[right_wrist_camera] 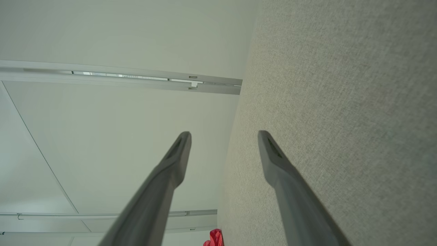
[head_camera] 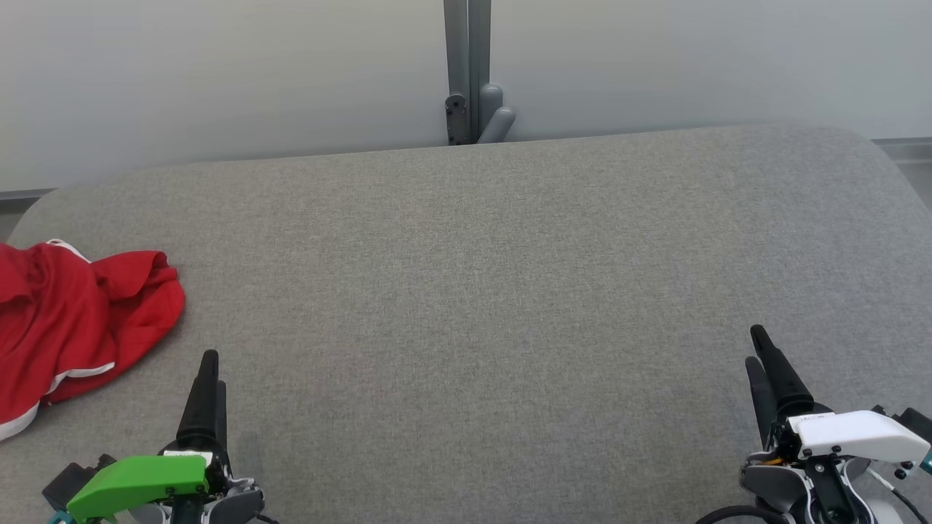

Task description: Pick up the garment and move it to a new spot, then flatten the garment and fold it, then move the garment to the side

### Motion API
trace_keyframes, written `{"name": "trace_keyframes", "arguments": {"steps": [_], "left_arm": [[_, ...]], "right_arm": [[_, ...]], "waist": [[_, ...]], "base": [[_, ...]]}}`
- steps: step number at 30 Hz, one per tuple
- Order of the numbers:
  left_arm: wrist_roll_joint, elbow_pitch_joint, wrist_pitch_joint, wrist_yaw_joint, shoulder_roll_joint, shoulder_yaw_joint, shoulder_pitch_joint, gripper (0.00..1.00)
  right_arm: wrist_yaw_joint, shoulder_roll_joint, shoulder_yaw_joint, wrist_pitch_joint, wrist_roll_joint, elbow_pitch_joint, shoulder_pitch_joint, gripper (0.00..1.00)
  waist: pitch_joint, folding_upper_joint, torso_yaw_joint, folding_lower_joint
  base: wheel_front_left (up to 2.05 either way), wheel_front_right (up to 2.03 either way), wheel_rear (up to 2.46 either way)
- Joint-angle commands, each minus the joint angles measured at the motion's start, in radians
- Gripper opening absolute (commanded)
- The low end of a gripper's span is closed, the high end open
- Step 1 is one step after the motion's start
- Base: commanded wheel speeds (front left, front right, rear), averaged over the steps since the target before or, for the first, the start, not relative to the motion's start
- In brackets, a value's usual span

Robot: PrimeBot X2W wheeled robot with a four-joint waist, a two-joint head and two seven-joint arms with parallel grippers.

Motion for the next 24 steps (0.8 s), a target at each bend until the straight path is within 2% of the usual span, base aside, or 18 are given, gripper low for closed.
{"name": "trace_keyframes", "arguments": {"steps": [1,15,24], "left_arm": [[0.054,-0.019,-0.015,0.003,0.008,-0.003,-0.014,1.0],[0.408,-0.021,-0.072,0.039,0.013,-0.03,-0.014,1.0],[0.587,-0.023,-0.1,0.061,0.017,-0.055,-0.018,1.0]], "right_arm": [[0.0,-0.014,0.006,-0.015,-0.057,-0.032,-0.013,1.0],[0.0,-0.02,0.026,-0.075,-0.466,-0.082,0.0,1.0],[0.0,-0.023,0.038,-0.106,-0.624,-0.089,0.006,1.0]], "waist": [[0.001,0.0,0.0,0.0],[0.002,0.0,-0.003,0.0],[0.003,0.0,-0.002,0.0]], "base": [[0.0,0.0,0.0],[0.0,0.0,0.0],[0.0,0.0,0.0]]}}
